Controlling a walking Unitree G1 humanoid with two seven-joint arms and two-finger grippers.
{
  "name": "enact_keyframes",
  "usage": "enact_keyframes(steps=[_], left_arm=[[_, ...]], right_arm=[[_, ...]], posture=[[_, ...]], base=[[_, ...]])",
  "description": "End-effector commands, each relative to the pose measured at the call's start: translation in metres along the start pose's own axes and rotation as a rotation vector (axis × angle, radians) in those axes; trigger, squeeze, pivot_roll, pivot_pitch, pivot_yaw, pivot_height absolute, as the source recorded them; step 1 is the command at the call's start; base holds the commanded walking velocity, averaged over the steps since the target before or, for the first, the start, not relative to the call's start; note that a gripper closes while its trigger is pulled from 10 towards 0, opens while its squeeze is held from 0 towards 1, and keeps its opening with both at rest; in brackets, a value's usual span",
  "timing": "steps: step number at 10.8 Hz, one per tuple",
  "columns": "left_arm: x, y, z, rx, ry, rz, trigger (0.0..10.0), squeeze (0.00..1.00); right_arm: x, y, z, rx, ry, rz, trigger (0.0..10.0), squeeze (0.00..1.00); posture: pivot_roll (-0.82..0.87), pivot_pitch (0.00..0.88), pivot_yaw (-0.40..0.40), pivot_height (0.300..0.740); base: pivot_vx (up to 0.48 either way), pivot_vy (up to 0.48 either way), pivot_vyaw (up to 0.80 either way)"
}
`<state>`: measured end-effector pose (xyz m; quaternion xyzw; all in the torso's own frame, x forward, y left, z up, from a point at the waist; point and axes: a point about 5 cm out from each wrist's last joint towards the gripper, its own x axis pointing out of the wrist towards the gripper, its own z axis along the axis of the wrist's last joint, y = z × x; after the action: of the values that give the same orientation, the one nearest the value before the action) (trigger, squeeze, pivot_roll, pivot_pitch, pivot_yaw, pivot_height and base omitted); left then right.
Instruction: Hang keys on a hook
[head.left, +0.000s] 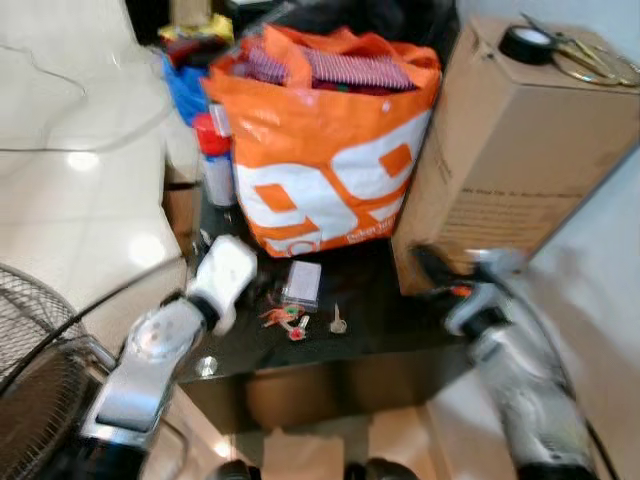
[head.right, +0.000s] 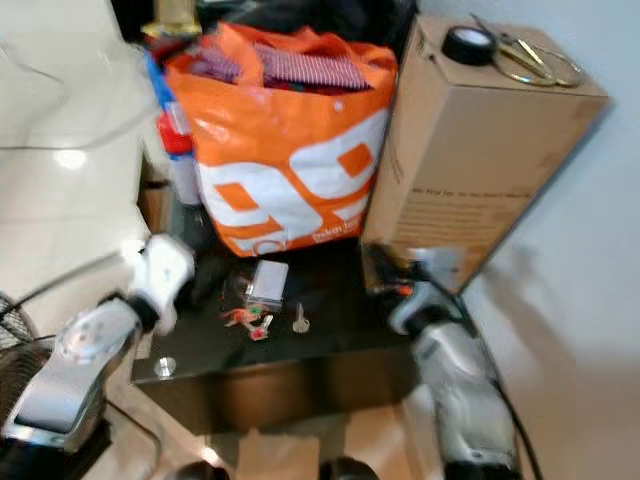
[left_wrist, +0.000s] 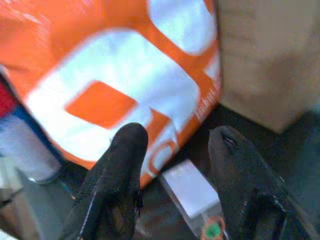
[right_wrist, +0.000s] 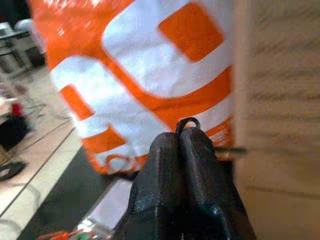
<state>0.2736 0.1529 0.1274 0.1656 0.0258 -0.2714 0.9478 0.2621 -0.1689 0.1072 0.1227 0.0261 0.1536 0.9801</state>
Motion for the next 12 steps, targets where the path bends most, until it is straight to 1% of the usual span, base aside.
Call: enact_keyframes(steps=[1,2,3,4,5,6,7,10,11,12], left_arm=[[0.0,0.001,0.007,-0.008,0.0,0.067,10.0,0.0],[0.0,-0.001,0.008,0.008,0.014,0.1,10.0,0.0],[0.001,0.0,0.011,0.042,0.008,0.119,10.0,0.0],[0.002,0.004,0.011,0.029,0.009,0.16,10.0,0.0],[0.001,0.01,0.009,0.025,0.023,0.218,10.0,0.0],[0.0,0.013,0.007,0.011,0.033,0.253,10.0,0.0],[0.002,0.013,0.005,0.014,0.039,0.259,10.0,0.0],[0.008,0.007,0.002,-0.011,0.039,0.255,10.0,0.0],[0.009,0.005,0.001,-0.012,0.04,0.253,10.0,0.0],[0.009,0.005,0.0,-0.013,0.04,0.253,10.0,0.0]], right_arm=[[-0.012,-0.005,0.009,-0.043,0.016,-0.083,0.0,0.0],[-0.021,-0.002,0.012,-0.055,0.031,-0.116,0.0,0.0],[-0.027,0.003,0.011,-0.043,0.05,-0.144,0.0,0.0],[-0.027,0.006,0.009,-0.042,0.068,-0.168,0.0,0.0],[-0.023,0.007,0.007,-0.044,0.089,-0.192,10.0,0.0],[-0.016,0.004,0.007,-0.083,0.103,-0.232,10.0,0.0],[-0.014,0.004,0.009,-0.09,0.109,-0.242,10.0,0.0],[-0.013,0.001,0.011,-0.12,0.106,-0.288,10.0,0.0],[-0.012,0.0,0.016,-0.118,0.074,-0.306,10.0,0.0],[-0.012,-0.001,0.017,-0.131,0.067,-0.311,10.0,0.0]], posture=[[-0.05,0.0,-0.025,0.74],[-0.03,0.0,-0.035,0.74],[-0.02,0.0,-0.045,0.74],[-0.01,0.0,-0.048,0.74],[0.0,0.0,-0.045,0.74],[0.0,0.0,-0.042,0.74],[0.0,0.0,-0.04,0.74],[-0.02,0.0,-0.031,0.74],[-0.03,0.0,-0.027,0.74],[-0.03,0.0,-0.027,0.74]], base=[[0.0,0.0,0.0],[0.0,0.0,0.0],[0.0,0.0,0.0],[0.0,0.0,0.0],[0.0,0.0,0.0],[0.0,0.0,0.0],[0.0,0.0,0.0],[0.0,0.0,0.0],[0.0,0.0,0.0],[0.0,0.0,0.0]])
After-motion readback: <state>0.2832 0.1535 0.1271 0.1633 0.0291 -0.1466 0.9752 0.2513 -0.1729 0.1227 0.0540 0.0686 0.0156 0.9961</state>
